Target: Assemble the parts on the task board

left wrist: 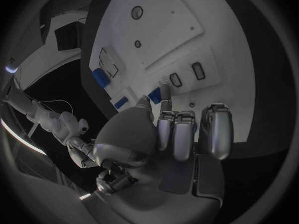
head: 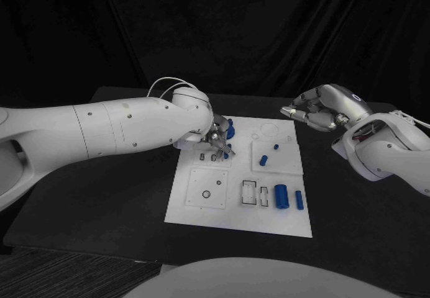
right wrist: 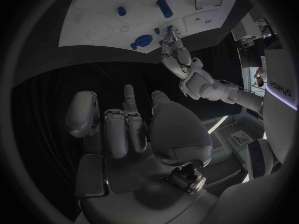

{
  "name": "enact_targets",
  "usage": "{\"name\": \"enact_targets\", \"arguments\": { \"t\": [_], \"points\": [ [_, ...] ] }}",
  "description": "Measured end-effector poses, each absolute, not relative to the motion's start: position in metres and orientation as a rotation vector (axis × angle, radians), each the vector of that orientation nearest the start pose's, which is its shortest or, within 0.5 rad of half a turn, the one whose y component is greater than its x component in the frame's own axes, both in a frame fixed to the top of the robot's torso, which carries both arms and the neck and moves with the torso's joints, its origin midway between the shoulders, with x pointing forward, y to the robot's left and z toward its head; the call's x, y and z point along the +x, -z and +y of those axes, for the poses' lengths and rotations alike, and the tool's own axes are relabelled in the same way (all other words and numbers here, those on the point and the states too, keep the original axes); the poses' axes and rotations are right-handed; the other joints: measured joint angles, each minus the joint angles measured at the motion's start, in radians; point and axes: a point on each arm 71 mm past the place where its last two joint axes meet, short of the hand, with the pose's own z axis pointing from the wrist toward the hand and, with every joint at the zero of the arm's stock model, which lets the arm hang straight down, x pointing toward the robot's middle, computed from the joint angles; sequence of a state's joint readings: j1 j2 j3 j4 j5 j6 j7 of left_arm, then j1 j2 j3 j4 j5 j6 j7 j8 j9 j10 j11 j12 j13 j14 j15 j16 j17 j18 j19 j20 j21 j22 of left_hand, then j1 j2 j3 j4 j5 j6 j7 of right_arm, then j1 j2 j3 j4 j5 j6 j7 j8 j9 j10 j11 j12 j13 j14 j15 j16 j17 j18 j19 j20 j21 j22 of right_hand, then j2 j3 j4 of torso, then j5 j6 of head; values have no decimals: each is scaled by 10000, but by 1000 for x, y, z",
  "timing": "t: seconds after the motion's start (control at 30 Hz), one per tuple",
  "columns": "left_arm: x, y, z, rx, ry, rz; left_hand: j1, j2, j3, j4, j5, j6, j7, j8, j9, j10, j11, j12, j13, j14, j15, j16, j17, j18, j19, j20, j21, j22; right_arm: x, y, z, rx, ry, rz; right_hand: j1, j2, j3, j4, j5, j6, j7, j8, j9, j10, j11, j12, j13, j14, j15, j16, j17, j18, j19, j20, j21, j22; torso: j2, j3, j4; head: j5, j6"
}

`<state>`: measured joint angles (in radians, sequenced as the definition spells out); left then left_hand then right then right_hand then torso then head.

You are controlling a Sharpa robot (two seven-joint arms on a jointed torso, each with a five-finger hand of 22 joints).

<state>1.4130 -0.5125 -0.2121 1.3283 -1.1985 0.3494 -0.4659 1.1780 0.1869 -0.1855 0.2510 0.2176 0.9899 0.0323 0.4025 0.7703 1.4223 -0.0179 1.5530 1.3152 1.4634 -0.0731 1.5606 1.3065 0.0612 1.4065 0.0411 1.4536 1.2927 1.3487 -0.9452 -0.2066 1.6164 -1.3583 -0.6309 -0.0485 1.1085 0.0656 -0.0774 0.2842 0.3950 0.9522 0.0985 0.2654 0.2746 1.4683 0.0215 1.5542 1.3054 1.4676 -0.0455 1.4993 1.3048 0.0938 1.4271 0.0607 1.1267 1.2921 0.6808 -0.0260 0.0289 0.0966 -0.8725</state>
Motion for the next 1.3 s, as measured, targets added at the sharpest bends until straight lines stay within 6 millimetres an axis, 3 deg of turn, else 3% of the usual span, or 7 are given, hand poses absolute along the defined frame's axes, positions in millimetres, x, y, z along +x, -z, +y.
{"name": "enact_targets", "arguments": {
  "t": [0.2,0.23,0.5,0.67,1.03,1.13,1.3],
  "points": [
    [513,193,108,3567,2847,23460,5,-4,207,-206,456,201,-19,-232,0,5,4,0,0,0,0,0,0,0,0,-1,0,0,471,148,-230,-610,-6735,14072,13,-13,0,0,0,0,0,0,3,0,0,0,0,0,0,0,0,0,0,0,0,0,2,0,1,-53,0],
    [513,193,108,3569,2847,23466,25,-24,208,-208,507,198,-20,-287,0,-43,-41,0,0,0,0,0,0,0,0,-1,-1,0,472,149,-230,-610,-6732,14077,146,-145,0,0,0,0,0,0,3,0,0,0,0,0,0,0,0,0,0,0,0,0,2,1,1,-58,0],
    [513,194,108,3589,2856,23495,215,-213,785,-457,594,199,-19,-504,0,2,-33,-2,-5,0,0,0,0,0,1,-2,-2,0,472,149,-230,-608,-6707,14129,155,-153,0,0,1,0,0,0,14,0,0,0,0,0,0,-1,0,0,-1,0,-1,0,3,2,1,-60,0],
    [513,194,108,3596,2860,23514,214,-213,924,-594,825,293,3,-658,-1,3,-32,-1,-1,0,-1,0,0,0,1,-2,-139,0,473,149,-229,-609,-6692,14167,156,-152,0,0,1,0,0,0,18,0,0,0,0,0,0,-1,0,0,-1,0,-1,0,2,2,0,-48,0],
    [513,194,109,3591,2876,23523,296,-296,1350,-801,934,413,17,-814,0,19,-50,-2,-5,0,-1,0,0,0,2,-3,-139,0,473,150,-229,-605,-6663,14245,299,-11,0,-1,2,0,0,0,58,0,0,0,0,0,0,-7,0,1,-1,0,-2,0,1,2,1,-42,0],
    [513,194,110,3570,2877,23520,157,-564,1921,-973,936,414,17,-893,1,86,-114,-2,-12,0,-1,0,0,0,2,-4,-191,0,473,150,-229,-603,-6653,14267,300,-11,0,-1,3,0,0,0,61,0,0,0,0,0,0,-7,0,0,-2,-1,-3,0,-2,2,1,-42,0],
    [512,194,113,3479,2882,23489,18,-703,2138,-1117,1058,450,51,-969,5,182,-139,-2,-13,0,-1,0,0,0,2,-4,-190,0,473,150,-229,-599,-6633,14302,448,-158,0,-1,231,0,0,0,64,0,0,0,0,0,0,-7,0,1,-3,-1,-78,0,-3,2,1,-29,0]
  ]
}}
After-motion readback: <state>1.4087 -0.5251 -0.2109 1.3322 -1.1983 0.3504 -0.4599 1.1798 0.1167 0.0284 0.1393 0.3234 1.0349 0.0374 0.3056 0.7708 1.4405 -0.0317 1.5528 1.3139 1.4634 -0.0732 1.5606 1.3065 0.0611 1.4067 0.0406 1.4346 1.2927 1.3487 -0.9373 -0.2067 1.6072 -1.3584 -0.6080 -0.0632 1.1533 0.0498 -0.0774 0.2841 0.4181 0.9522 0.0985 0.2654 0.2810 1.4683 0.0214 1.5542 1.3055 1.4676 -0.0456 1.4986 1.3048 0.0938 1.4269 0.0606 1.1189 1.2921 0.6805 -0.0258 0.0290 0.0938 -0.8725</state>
